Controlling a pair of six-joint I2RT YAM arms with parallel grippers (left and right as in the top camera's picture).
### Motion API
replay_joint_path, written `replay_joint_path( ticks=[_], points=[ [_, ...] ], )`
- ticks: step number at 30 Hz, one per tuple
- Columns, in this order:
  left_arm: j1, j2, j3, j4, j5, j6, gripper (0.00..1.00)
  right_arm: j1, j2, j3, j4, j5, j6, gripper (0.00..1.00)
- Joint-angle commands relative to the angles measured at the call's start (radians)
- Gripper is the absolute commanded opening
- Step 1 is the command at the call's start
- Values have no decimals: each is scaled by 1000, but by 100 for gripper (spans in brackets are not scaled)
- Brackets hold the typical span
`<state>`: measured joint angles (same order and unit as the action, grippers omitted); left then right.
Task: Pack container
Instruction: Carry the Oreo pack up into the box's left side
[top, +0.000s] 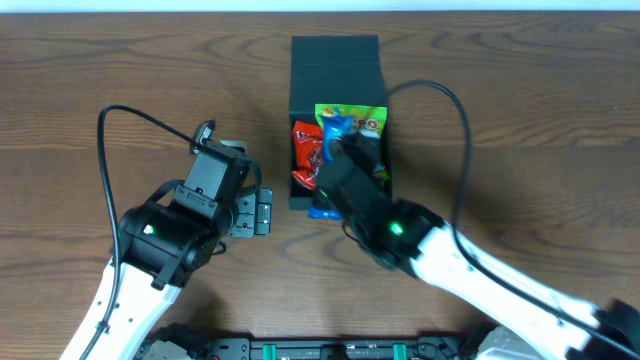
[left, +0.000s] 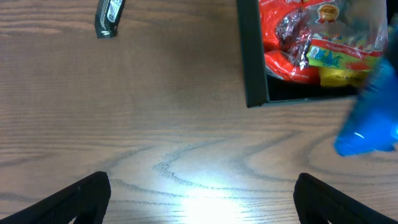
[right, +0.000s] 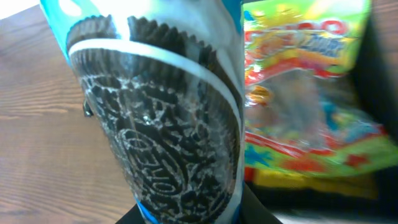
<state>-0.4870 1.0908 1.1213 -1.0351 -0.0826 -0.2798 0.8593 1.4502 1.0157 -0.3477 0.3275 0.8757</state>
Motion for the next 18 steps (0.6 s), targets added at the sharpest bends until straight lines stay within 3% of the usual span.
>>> replay_joint_path(
  ticks=[1, 10, 18],
  points=[
    [3, -5, 0, 0, -10, 11, 95, -26, 80, 129, -22, -70, 29, 1],
    [3, -5, 0, 0, -11, 11, 95, -156, 296, 383, -189, -343, 56, 1],
    [3, -5, 0, 0, -10, 11, 95, -248, 394, 468, -263, -568, -7, 1]
  ],
)
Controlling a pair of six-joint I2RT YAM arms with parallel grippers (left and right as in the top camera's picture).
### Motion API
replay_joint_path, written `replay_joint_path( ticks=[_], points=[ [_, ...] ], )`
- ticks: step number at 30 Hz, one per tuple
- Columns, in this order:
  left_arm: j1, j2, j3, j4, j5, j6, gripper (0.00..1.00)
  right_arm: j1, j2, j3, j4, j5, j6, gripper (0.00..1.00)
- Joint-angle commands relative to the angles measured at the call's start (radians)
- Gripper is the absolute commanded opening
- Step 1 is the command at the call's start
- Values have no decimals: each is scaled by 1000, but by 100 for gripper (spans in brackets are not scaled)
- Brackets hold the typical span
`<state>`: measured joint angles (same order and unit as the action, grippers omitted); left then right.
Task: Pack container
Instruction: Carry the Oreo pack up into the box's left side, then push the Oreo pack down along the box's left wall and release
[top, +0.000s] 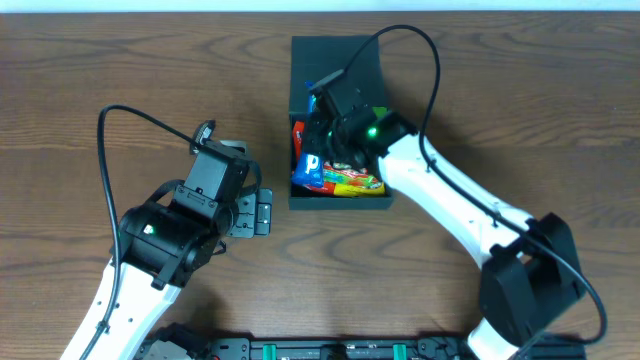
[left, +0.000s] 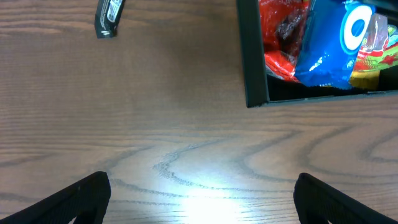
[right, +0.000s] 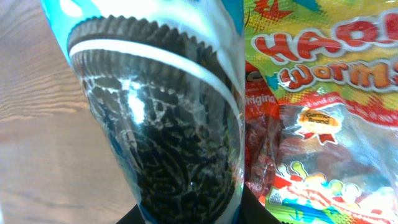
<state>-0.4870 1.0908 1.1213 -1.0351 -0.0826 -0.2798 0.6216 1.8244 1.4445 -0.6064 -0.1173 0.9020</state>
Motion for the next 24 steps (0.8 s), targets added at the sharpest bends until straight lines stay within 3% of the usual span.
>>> replay_joint_path(
  ticks=[1, 24],
  points=[
    [3, -5, 0, 0, -10, 11, 95, -12, 31, 42, -11, -134, -45, 1],
    [3, -5, 0, 0, -10, 11, 95, 19, 194, 42, -33, -84, -97, 1]
  ],
)
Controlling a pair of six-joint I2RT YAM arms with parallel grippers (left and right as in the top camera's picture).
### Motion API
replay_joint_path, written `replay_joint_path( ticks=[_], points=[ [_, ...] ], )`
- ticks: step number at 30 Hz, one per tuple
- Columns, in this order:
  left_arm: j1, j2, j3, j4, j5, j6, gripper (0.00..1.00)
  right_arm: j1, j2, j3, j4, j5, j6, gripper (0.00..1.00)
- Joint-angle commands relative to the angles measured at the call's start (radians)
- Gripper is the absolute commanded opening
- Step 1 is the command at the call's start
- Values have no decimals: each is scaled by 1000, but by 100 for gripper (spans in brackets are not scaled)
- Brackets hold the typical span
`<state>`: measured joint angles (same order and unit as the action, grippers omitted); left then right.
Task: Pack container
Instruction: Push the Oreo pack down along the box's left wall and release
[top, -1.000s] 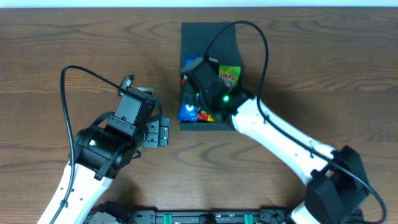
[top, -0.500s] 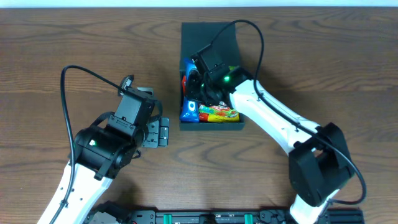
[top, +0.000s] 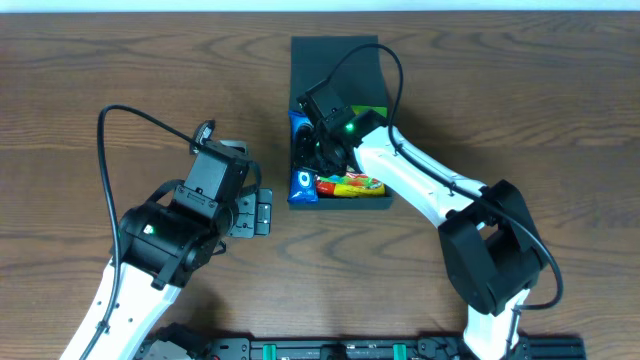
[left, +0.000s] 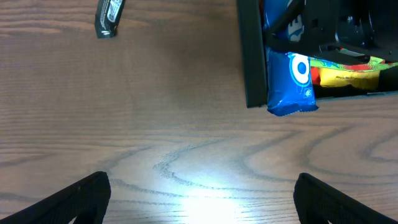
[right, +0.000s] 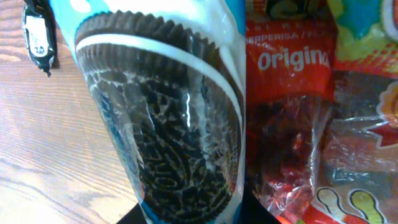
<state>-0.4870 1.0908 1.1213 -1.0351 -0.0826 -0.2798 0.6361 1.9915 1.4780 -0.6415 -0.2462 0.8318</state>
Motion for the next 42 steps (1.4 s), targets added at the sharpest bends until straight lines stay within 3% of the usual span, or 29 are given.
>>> replay_joint_path(
  ticks=[1, 20, 21, 23, 24, 25, 31, 42],
  points=[
    [3, -5, 0, 0, -10, 11, 95, 1, 27, 9, 7, 45, -26, 1],
    [3, -5, 0, 0, -10, 11, 95, -31, 27, 9, -48, 32, -116, 1],
    [3, -5, 0, 0, -10, 11, 95, -31, 27, 9, -51, 32, -118, 8],
    [3, -5, 0, 0, -10, 11, 95, -31, 27, 9, -51, 29, -139, 55],
    [3, -5, 0, 0, -10, 11, 95, -29, 27, 9, -50, 29, -142, 68],
    [3, -5, 0, -1, -10, 11, 95, -29, 27, 9, -50, 29, -142, 99],
    [3, -5, 0, -1, -10, 11, 96, -28, -7, 16, -45, 2, -142, 99],
    [3, -5, 0, 0, -10, 11, 96, -29, -322, 30, -55, 41, -273, 99]
  ],
)
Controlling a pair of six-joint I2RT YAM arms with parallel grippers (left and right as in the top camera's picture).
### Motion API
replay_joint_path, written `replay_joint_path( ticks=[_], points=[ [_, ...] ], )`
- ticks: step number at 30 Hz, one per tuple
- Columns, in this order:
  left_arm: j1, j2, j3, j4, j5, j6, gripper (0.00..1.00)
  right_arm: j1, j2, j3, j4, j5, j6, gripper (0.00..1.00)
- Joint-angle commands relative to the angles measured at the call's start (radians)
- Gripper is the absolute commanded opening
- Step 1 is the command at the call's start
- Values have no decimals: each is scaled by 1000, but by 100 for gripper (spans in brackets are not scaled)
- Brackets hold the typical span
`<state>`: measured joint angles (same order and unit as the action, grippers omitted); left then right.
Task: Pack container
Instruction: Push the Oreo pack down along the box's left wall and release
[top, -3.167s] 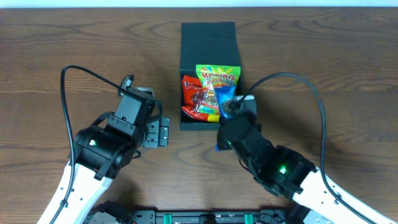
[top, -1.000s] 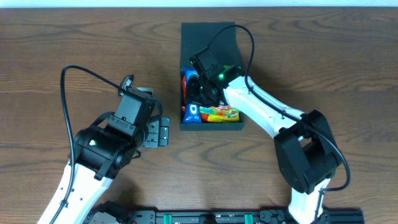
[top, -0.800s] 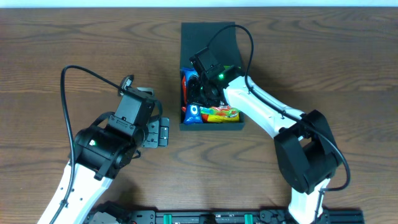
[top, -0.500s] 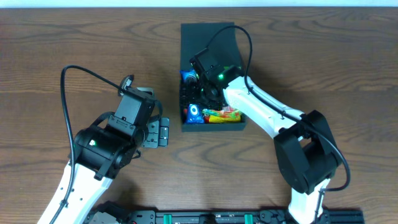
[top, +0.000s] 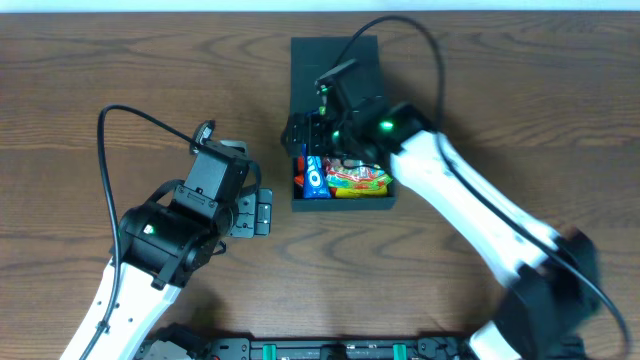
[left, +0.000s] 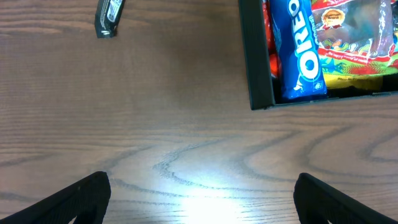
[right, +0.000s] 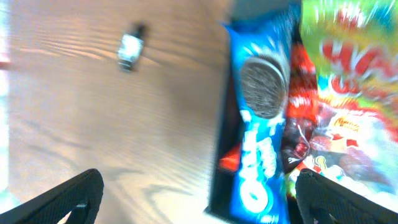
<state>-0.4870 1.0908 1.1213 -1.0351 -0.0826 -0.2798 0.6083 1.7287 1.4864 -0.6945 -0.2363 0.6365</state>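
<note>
The black container (top: 335, 55) holds a blue Oreo pack (top: 313, 175) lying along its left wall, a gummy worms bag (top: 358, 180) to its right, and a red snack pack (left: 272, 43) underneath. The Oreo pack (left: 301, 56) and the gummy bag (left: 354, 31) also show in the left wrist view. My right gripper (right: 199, 199) hangs open and empty above the container's left edge, over the Oreo pack (right: 261, 124). My left gripper (left: 202, 193) stands open over bare wood, left of and nearer than the container.
A small black labelled object (left: 109, 15) lies on the wood left of the container and appears again as the small object (right: 130, 46) in the right wrist view. The brown wooden table (top: 520, 90) runs on all sides.
My right gripper was shut on the Oreo pack, whose end hung over the container's front left rim. Now the pack lies inside along the left wall and the gripper is open, farther above it.
My right gripper first held the Oreo pack at the container's near edge, then over the snacks inside, then at the left side with one end past the rim. The pack now lies in the container, let go. The left arm stayed still throughout.
</note>
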Motion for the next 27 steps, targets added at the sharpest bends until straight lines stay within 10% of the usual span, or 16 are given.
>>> replay_joint_path(
  ticks=[1, 27],
  points=[
    [3, -5, 0, 0, -10, 11, 95, -1, -77, 21, -3, 71, -111, 99],
    [3, -5, 0, -1, -10, 11, 95, -106, 185, 17, 29, 256, -362, 99]
  ],
)
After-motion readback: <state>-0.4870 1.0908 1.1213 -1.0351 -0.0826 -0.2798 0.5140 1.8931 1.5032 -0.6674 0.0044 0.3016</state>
